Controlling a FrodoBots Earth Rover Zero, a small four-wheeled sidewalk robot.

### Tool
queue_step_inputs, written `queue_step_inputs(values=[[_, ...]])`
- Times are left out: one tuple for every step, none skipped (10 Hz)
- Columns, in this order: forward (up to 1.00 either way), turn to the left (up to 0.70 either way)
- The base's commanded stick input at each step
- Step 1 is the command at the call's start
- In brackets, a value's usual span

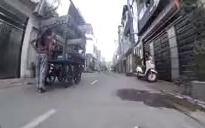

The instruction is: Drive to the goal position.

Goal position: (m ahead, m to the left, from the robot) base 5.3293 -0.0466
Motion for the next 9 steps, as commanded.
queue_step_inputs(values=[[1.0, 0.0], [1.0, 0.0], [1.0, 0.0], [1.0, 0.0], [1.0, 0.0], [1.0, 0.0], [1.0, 0.0], [1.0, 0.0], [1.0, 0.0]])
